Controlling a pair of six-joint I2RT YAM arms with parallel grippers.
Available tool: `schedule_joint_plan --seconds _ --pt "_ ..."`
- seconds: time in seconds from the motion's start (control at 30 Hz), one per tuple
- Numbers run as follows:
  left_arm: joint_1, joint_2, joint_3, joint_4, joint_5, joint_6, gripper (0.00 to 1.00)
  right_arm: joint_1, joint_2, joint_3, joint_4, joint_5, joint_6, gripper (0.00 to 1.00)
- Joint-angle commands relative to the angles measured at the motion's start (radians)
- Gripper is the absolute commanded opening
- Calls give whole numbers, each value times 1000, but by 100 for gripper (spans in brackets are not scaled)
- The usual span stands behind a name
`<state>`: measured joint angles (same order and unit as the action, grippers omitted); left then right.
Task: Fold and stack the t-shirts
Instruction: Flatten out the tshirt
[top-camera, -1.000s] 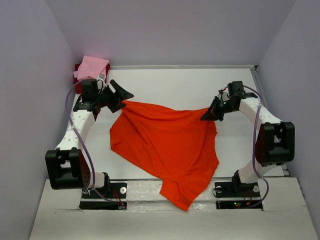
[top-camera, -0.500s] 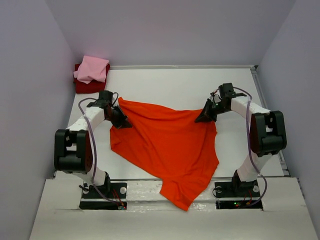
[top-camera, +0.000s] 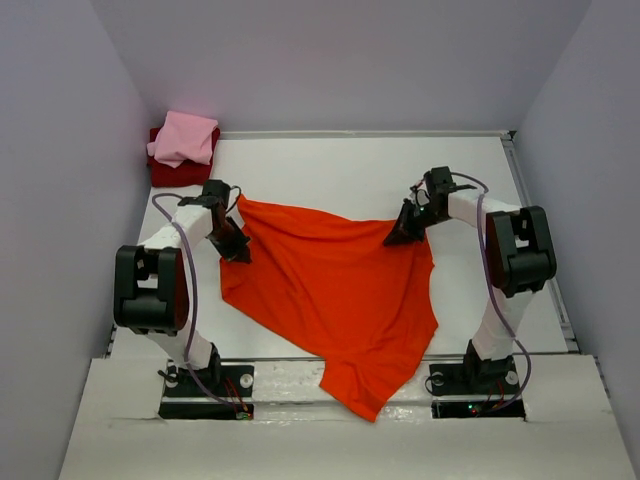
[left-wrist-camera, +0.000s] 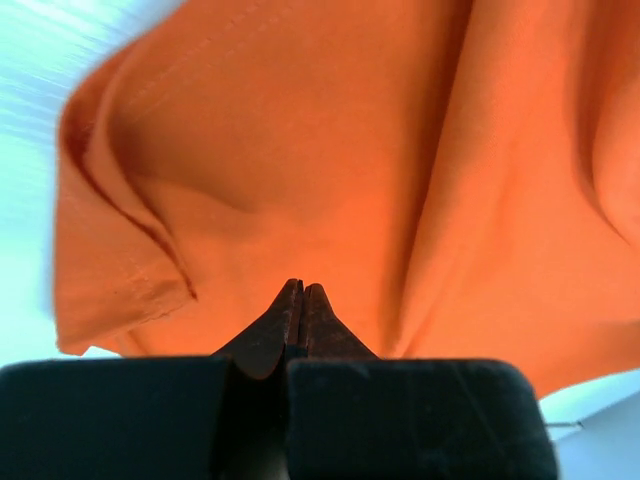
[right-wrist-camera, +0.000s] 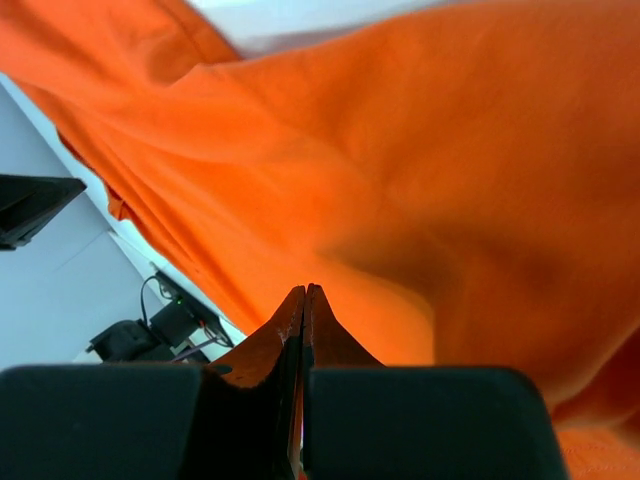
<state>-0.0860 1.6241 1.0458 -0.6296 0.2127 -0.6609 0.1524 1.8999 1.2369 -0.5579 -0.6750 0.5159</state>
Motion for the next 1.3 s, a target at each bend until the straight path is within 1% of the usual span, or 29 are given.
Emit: schedule_joint_plan --seconds 0.0,0.2,0.33,0.47,0.5,0.6,0.7,0.73,0.8,0.83,0.9,0.93,1.0,1.03,1.13,1.27 --pt "-6 -21 37 -110 -119 17 0 7 34 53 52 25 -31 0" --pt "-6 25 0 -125 -202 -8 0 7 53 81 67 12 -27 0" --pt "-18 124 2 -96 -190 1 0 7 60 96 67 8 -27 0" --pt "-35 206 23 -128 -288 4 0 7 56 101 64 9 -31 0" --pt "-37 223 26 -155 -330 1 0 7 54 101 65 12 -36 0" --pt "-38 293 28 -208 -390 -11 0 7 56 110 58 17 -47 0" --pt "-49 309 16 -277 -466 -52 0 7 65 130 49 25 -57 0" --pt "-49 306 5 -295 -484 -84 0 7 70 134 44 28 -60 0" --pt "-51 280 -50 -306 -487 -95 0 7 91 147 27 35 -74 0" --pt "-51 234 -72 -305 -483 -101 0 7 102 159 21 44 -80 0" --pt "-51 172 -131 -289 -435 -103 0 7 119 168 15 64 -92 0" --pt "-51 114 -142 -294 -429 -109 0 7 134 176 9 74 -96 0" --pt "-54 62 -159 -309 -394 -111 0 7 149 182 7 92 -102 0" --pt "-54 22 -162 -318 -389 -111 0 7 160 187 4 95 -103 0" --pt "-54 -24 -162 -352 -374 -109 0 7 205 216 -23 126 -116 0" --pt "-54 -66 -126 -400 -391 -117 0 7 231 256 -65 267 -135 0"
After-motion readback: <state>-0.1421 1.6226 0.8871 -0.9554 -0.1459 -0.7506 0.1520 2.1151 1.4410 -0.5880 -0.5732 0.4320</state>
